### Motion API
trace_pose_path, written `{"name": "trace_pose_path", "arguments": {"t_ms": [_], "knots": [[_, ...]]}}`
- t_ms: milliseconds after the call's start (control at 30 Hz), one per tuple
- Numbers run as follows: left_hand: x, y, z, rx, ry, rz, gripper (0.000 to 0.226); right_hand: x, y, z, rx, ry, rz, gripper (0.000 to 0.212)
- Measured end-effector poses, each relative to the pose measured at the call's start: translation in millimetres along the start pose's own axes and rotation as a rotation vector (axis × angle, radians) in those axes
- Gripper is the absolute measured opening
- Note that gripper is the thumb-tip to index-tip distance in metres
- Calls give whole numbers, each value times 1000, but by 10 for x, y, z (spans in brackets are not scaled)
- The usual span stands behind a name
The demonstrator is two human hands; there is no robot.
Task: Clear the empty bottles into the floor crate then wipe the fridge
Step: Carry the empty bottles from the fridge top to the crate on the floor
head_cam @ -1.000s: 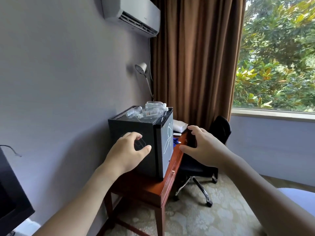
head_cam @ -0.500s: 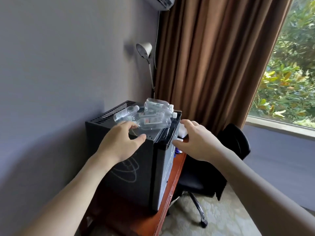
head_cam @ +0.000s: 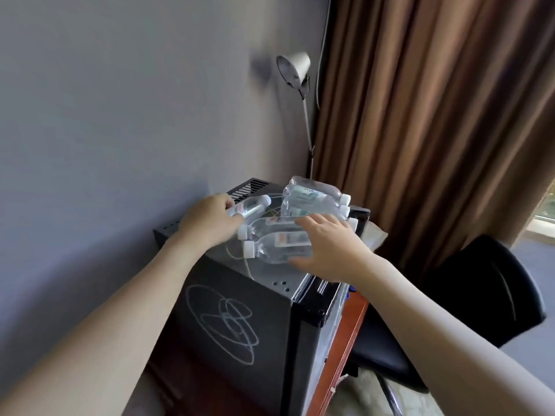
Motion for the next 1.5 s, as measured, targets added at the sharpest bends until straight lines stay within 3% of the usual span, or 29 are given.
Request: {"name": "trace_pose_path", "arguments": {"t_ms": [200, 400, 533, 633, 733, 833, 933, 1033, 1133, 1267, 1500], "knots": [[261, 559, 136, -53, 233, -230, 47, 155, 275, 335, -197, 36, -135, 69], [466, 813, 240, -160, 273, -148, 39, 309, 381, 517, -389, 25, -168, 58], [519, 863, 250, -239, 313, -112, 49, 340, 418, 581, -441, 25, -180, 52], [531, 871, 164, -321, 260, -88, 57, 329, 428, 581, -463, 24, -177, 48], [440, 813, 73, -364, 110, -2, 49, 289, 450, 617, -474, 79, -119, 50], [224, 644, 25, -331, -282, 163, 25, 154, 536, 715, -429, 340, -31, 65], [-10, 349, 136, -310, -758, 288, 7, 17, 644, 731, -308, 875, 38, 58], [-197, 18, 280, -223, -1089, 221, 20, -60, 779, 620, -262, 1233, 97, 48], [-391, -280, 337, -125, -1188, 172, 37, -149, 871, 420, -272, 1476, 85, 46], [-673, -572, 224, -85, -1185, 307, 40, -256, 966, 95, -272, 1767, -8, 29], [-1007, -1076, -177, -80, -1142, 502, 46, -391, 1101, -678, -410, 1922, -159, 35]]}}
Point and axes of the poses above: each hand's wrist, its own y-axis towards the middle knuckle, its own x-axis out of the palm, z = x × y, the point moved 1 cm from there along y, towards the middle knuckle, and after that the axes turned 7 degrees about -x, right-handed, at the moved point
